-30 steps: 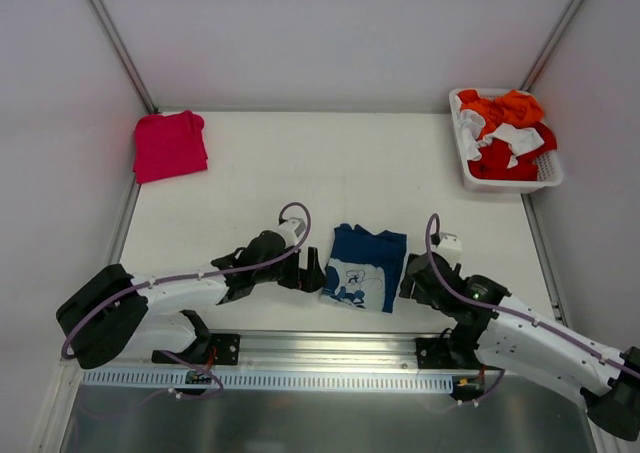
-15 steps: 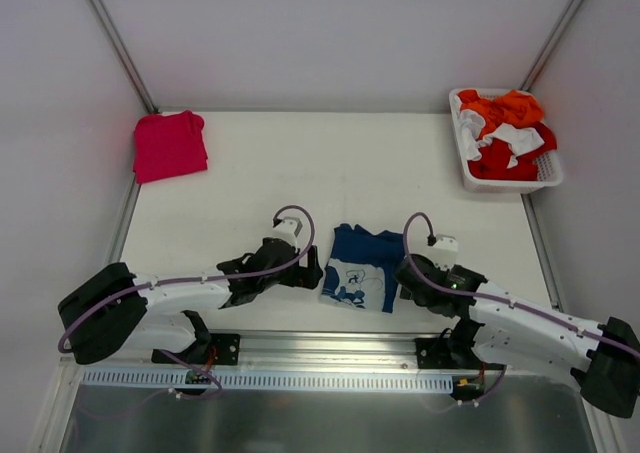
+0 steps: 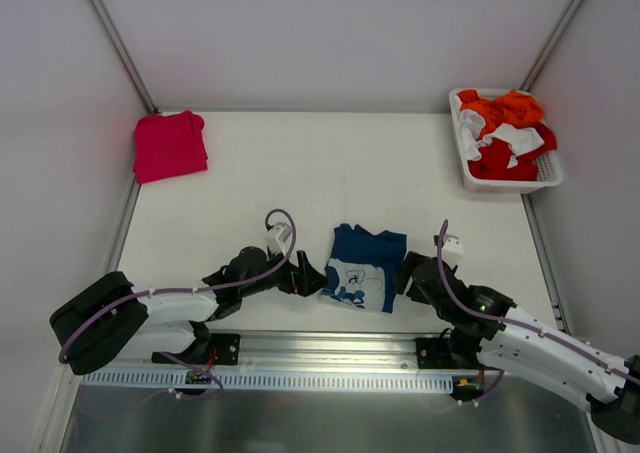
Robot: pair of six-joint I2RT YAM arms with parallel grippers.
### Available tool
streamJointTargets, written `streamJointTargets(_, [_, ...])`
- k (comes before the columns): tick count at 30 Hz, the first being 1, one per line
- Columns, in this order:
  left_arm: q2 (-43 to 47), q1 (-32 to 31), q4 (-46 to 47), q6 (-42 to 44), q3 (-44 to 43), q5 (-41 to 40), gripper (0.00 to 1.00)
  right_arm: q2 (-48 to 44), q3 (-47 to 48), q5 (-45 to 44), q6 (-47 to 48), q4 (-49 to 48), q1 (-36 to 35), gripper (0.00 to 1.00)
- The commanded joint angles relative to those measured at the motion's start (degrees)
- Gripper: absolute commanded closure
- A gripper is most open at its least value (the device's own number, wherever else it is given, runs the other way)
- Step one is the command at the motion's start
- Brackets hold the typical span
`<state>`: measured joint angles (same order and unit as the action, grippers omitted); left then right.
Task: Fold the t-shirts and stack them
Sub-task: Smooth out wrinkles on the folded tshirt
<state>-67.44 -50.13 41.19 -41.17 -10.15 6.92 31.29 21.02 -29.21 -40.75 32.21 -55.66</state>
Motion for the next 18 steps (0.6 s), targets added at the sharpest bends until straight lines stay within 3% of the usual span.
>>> streamJointTargets(1, [1.08, 1.53, 10.58, -2.95, 0.49, 7.49, 0.02, -1.75, -1.41, 0.91, -0.20, -2.05, -0.24, 0.25])
streamJointTargets(7, [-7.86, 2.23, 20.41, -7.25, 0.75, 13.38, 0.02, -4.48, -5.46, 3.20, -0.64, -9.35, -0.24, 0.25])
streamJointTargets(18, [-24.92, 2.23, 32.54, -10.16, -0.66, 16.20, 0.04, -3.43, -8.88, 2.58, -2.49, -11.72, -0.15, 0.25])
